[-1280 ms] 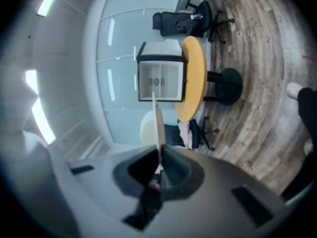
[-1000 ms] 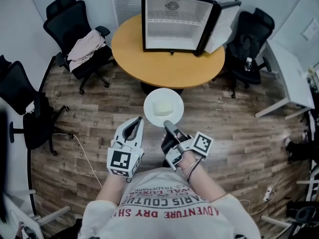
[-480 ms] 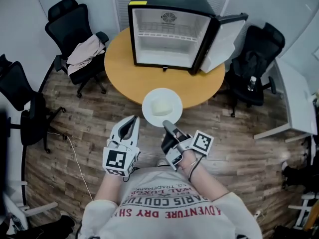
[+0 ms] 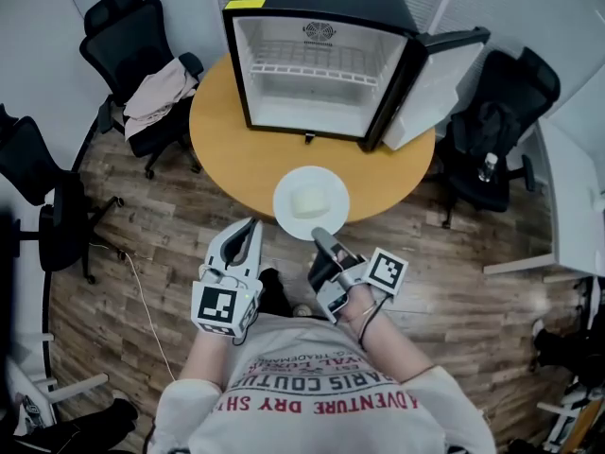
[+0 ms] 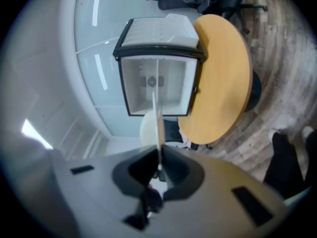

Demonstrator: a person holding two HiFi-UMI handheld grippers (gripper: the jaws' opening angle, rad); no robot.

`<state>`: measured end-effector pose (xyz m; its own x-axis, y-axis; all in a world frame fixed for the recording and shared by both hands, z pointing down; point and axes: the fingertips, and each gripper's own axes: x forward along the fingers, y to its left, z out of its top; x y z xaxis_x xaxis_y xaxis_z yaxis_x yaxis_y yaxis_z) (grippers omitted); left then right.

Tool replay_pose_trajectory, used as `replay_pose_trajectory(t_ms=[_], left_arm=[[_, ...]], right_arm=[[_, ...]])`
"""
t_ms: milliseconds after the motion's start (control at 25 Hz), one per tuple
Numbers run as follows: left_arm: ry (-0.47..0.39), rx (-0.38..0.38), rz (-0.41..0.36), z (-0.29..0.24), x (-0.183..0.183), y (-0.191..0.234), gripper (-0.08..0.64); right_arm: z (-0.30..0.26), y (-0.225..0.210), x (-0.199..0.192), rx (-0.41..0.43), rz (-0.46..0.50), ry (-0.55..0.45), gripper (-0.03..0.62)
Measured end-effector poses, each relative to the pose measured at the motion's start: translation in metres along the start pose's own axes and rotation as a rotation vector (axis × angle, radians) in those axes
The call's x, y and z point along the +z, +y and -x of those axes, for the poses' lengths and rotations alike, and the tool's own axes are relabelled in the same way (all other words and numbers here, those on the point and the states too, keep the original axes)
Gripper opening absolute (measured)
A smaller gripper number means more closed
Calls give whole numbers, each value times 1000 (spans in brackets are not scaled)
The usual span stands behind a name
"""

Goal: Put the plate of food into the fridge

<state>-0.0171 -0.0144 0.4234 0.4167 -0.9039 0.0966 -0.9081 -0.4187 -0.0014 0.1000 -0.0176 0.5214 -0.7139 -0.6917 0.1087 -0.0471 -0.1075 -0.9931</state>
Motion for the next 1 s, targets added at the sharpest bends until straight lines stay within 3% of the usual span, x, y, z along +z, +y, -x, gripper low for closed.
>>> replay_pose_trajectory(t_ms=[280,720,1000], left_arm=[[2,-30,7,-64,4,41,26],[4,-166,-6,-169,7,103,26],[19,-213,-9,-217,7,126,26]], right_arm=[[-53,9,41,2,-5,-29,38],[-143,30,114,30,0,-173,38],[-188,38,144,25,-1,-210,38]])
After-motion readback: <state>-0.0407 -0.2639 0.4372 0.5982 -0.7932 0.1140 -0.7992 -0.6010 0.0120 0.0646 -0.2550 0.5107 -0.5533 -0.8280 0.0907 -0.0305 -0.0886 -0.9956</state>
